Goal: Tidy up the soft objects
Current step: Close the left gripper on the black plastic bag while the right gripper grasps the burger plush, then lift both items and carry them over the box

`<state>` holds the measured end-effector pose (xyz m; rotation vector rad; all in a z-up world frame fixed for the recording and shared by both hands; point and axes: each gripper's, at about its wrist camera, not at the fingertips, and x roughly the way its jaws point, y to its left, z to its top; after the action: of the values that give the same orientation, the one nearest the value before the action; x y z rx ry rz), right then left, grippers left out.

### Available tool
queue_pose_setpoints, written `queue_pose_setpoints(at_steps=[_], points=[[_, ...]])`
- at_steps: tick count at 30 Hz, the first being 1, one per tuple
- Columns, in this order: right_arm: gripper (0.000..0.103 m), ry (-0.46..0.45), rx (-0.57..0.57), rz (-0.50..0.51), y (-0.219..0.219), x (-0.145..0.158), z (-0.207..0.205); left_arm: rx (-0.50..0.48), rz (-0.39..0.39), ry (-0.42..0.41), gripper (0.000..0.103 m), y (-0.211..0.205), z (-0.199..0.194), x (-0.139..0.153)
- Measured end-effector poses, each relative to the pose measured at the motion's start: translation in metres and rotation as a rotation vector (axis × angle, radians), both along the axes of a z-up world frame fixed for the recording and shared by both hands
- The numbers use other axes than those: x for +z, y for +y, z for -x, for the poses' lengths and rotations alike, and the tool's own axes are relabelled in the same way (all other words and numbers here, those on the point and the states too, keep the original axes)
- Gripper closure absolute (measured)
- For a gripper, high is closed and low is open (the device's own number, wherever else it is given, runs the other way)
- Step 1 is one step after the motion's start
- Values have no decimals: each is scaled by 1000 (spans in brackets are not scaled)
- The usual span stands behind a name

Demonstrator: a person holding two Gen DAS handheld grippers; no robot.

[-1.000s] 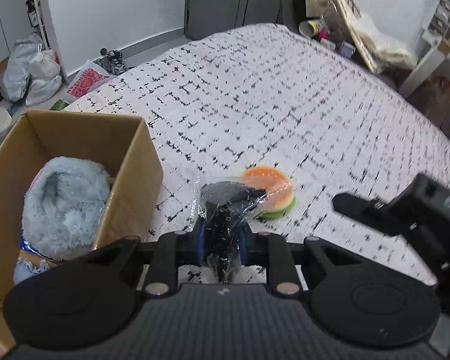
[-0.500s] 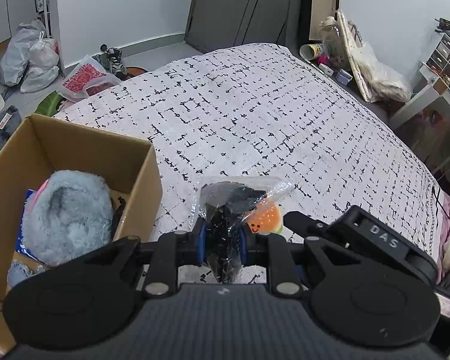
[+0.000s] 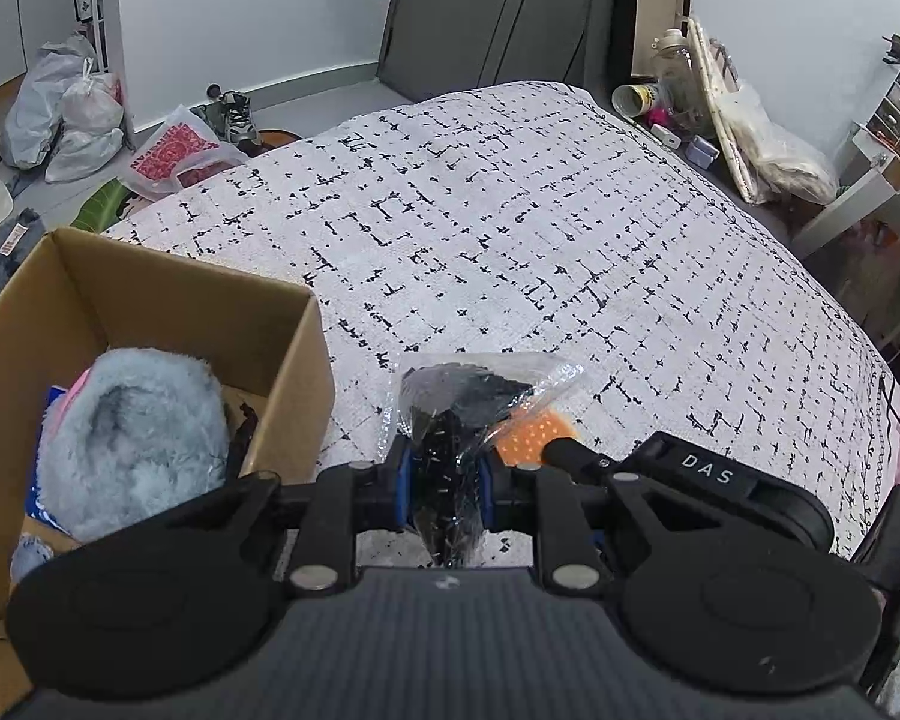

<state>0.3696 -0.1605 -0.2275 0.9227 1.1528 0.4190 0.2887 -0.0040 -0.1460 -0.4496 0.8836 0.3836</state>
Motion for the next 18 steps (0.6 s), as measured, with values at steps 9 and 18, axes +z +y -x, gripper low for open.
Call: queue_pose_setpoints(at_steps=[9, 18], points=[[89, -55, 27, 62, 7, 10, 3, -1, 1, 7, 82, -1, 1, -2], [91, -158, -8, 62, -13, 53, 22, -13, 8, -24, 82, 0, 14, 16]])
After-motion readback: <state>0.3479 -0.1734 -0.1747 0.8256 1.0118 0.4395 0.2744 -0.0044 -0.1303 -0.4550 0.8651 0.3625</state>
